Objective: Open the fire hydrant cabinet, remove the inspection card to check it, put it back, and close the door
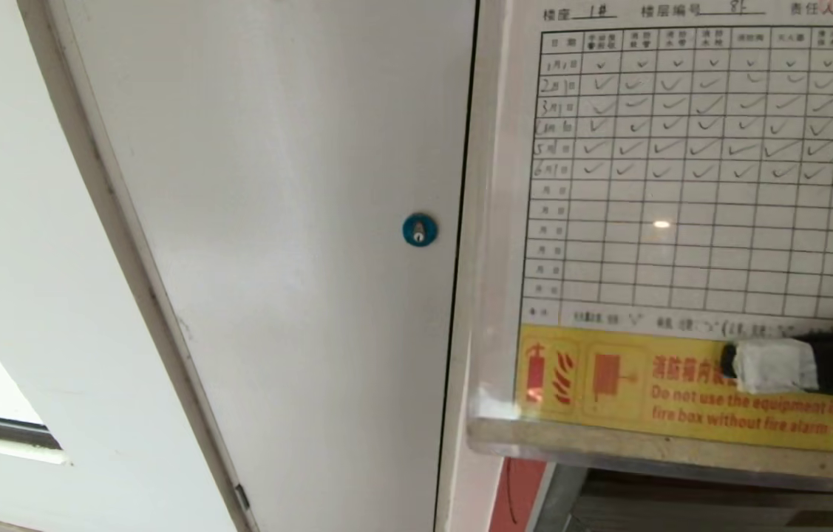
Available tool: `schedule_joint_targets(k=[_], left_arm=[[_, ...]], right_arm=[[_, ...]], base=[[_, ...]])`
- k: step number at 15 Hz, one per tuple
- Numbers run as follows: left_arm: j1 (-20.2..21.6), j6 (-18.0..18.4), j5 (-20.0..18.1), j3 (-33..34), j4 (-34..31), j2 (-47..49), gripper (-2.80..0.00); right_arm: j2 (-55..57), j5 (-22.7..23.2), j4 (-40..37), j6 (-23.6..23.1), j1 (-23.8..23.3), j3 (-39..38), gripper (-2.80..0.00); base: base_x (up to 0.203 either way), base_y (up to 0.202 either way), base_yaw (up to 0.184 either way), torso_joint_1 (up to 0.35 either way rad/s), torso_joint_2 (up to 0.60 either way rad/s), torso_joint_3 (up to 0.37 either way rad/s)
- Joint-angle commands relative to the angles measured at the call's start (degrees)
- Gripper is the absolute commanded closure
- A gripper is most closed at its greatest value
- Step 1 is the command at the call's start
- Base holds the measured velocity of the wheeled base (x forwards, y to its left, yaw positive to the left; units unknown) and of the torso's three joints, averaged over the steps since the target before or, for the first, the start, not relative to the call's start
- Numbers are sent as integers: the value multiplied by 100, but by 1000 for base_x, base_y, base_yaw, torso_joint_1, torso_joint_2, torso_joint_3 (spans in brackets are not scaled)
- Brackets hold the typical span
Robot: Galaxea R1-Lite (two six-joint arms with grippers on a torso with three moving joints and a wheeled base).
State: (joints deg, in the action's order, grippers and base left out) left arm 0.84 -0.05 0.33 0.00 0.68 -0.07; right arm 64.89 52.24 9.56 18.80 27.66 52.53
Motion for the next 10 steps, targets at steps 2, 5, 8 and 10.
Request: schedule_joint_targets(k=[2, 5, 8, 10], left_arm=[[-4, -4, 2, 35, 2, 7, 0], [1, -4, 2, 35, 2, 7, 0], [2, -4, 2, 35, 2, 1, 0], [4, -4, 2, 35, 2, 7, 0]], right_arm=[[287, -238, 436, 288, 526, -80, 0], [416, -250, 459, 327, 702, -137, 0], [530, -250, 451, 327, 753, -137, 0], [551, -332, 451, 333, 906, -142, 0]], base=[[0, 0, 0, 0, 0, 0], [0, 0, 0, 0, 0, 0], [0, 0, 0, 0, 0, 0], [0, 0, 0, 0, 0, 0]])
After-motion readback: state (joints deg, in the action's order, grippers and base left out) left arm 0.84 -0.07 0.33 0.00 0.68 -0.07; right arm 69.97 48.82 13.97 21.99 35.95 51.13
